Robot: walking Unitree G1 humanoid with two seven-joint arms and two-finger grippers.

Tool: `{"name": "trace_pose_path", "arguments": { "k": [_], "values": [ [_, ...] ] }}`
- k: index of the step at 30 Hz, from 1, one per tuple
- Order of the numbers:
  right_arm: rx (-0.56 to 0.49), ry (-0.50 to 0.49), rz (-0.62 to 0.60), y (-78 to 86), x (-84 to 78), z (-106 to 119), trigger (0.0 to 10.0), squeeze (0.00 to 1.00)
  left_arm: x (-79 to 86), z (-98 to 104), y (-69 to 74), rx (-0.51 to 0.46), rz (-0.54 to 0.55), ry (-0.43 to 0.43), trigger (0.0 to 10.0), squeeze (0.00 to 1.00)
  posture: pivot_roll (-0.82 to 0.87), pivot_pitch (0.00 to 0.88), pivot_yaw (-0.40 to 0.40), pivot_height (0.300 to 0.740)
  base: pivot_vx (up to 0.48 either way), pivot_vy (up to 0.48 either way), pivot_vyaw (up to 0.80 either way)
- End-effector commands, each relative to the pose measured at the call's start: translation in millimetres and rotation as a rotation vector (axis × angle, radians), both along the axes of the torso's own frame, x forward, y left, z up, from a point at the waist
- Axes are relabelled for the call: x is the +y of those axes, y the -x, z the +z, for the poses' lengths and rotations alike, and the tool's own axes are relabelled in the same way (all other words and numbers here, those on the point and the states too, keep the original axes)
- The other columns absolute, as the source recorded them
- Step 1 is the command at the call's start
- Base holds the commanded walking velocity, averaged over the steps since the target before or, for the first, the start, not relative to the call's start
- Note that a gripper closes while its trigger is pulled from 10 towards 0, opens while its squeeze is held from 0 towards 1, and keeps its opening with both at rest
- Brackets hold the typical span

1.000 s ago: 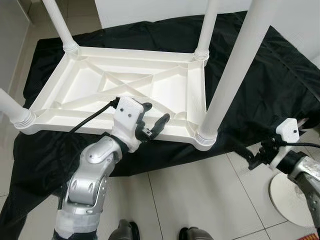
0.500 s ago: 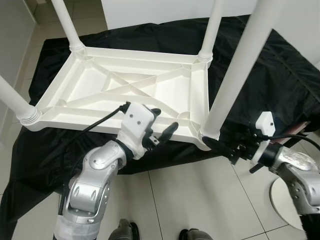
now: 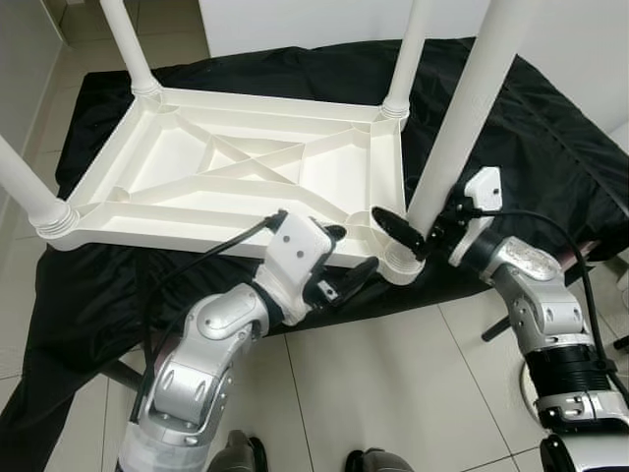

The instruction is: Building children table

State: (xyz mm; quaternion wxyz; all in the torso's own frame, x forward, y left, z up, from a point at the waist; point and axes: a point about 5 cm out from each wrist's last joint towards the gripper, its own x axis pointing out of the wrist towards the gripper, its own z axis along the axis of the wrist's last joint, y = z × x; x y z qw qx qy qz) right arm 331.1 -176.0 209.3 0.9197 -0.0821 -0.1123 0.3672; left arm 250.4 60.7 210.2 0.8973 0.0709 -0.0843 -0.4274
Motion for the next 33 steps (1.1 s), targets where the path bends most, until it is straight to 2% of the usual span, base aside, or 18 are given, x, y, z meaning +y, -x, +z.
{"name": "trace_pose_path", "arguments": {
  "k": [1,5,8,10,15,17,20,22,33],
  "values": [
    [-0.034,-0.016,-0.032,-11.3,6.1,5.4,10.0,0.0,-4.5,-0.6,1.8,-0.008,-0.003,0.002,10.0,0.0,-0.07,0.176,-0.015,0.74,0.0,0.0,0.0],
    [-0.094,-0.126,-0.083,-30.7,8.8,23.5,10.0,0.0,-13.9,-3.9,2.4,0.002,-0.012,0.023,10.0,0.0,-0.08,0.189,-0.027,0.74,0.0,0.0,0.0],
    [-0.105,-0.147,-0.097,-34.7,8.8,26.6,10.0,0.0,-16.2,-3.9,1.6,0.004,-0.012,0.03,10.0,0.0,-0.08,0.189,-0.027,0.74,0.0,0.0,0.0],
    [-0.11,-0.164,-0.164,-39.4,1.8,27.3,10.0,0.0,-17.0,-7.9,-0.9,-0.006,0.021,0.0,10.0,0.0,-0.08,0.193,-0.037,0.74,0.0,0.0,0.0],
    [-0.112,-0.169,-0.177,-42.0,-0.7,24.8,10.0,0.0,-16.3,-8.4,-3.0,-0.013,0.063,0.0,10.0,0.0,-0.07,0.186,-0.031,0.74,0.0,0.0,0.0],
    [-0.079,-0.123,-0.173,-38.3,-1.7,12.0,10.0,0.0,-14.9,-10.5,-5.1,0.004,0.097,-0.005,10.0,0.0,-0.07,0.177,-0.016,0.74,0.0,0.0,0.0],
    [-0.066,-0.122,-0.17,-37.8,-2.6,6.9,10.0,0.0,-15.5,-11.6,-5.4,-0.001,0.098,-0.011,10.0,0.0,-0.06,0.169,-0.005,0.74,0.0,0.0,0.0],
    [-0.045,-0.114,-0.147,-35.6,-2.3,-3.6,10.0,0.0,-17.7,-14.3,-7.1,-0.019,0.083,-0.056,10.0,0.0,-0.06,0.156,0.009,0.74,0.0,0.0,0.0],
    [-0.02,-0.069,-0.115,-34.1,-3.5,-12.1,10.0,0.0,-18.0,-21.2,-14.1,-0.012,0.083,-0.109,10.0,0.0,-0.05,0.117,0.037,0.74,0.0,0.0,0.0]
  ]
}}
